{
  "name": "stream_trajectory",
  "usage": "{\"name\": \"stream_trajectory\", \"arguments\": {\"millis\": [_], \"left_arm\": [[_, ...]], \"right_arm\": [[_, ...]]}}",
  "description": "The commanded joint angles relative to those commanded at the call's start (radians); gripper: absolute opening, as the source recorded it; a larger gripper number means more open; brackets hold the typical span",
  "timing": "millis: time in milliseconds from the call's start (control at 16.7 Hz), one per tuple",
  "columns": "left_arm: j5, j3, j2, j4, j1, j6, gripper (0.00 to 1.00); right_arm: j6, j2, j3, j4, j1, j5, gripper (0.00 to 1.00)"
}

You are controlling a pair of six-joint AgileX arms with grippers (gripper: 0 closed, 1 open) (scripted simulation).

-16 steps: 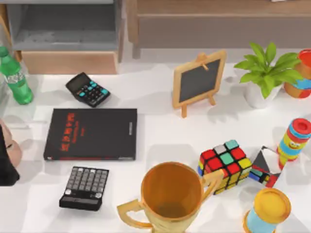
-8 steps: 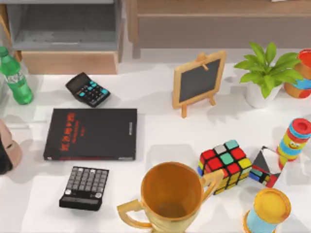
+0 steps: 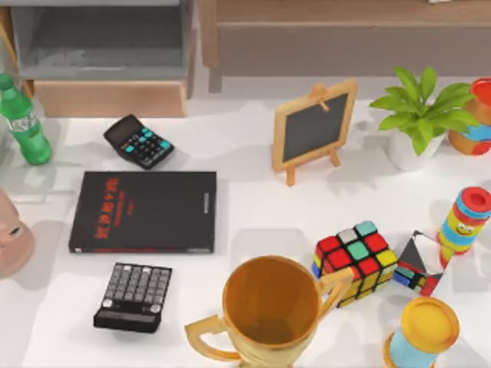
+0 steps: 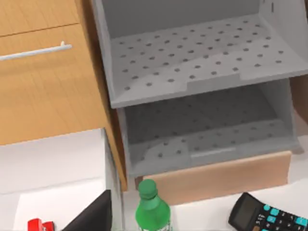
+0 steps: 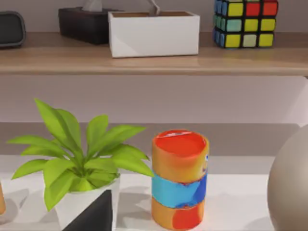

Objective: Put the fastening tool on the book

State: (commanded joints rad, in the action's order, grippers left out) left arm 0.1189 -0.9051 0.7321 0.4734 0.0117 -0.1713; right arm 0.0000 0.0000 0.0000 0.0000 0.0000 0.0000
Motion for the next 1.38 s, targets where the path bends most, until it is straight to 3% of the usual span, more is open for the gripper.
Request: {"name": "stream_trajectory", "arguments": {"millis": [360, 780, 1080, 1380], "left_arm": [[0.007, -0.644, 0.595, 0.333, 0.072, -0.074, 1.0], [-0.041, -1.299, 1.319, 0.712, 0.217, -0.075, 1.0], [-0.08, -1.616, 1.733, 0.927, 0.304, -0.03, 1.0], [-0.096, -1.776, 1.932, 1.013, 0.312, 0.002, 1.0]], "right_arm": [[0.0, 0.0, 0.0, 0.0, 0.0, 0.0, 1.0], [0.0, 0.0, 0.0, 0.0, 0.0, 0.0, 1.0], [0.0, 0.0, 0.0, 0.0, 0.0, 0.0, 1.0], [0.0, 0.0, 0.0, 0.0, 0.0, 0.0, 1.0]]}}
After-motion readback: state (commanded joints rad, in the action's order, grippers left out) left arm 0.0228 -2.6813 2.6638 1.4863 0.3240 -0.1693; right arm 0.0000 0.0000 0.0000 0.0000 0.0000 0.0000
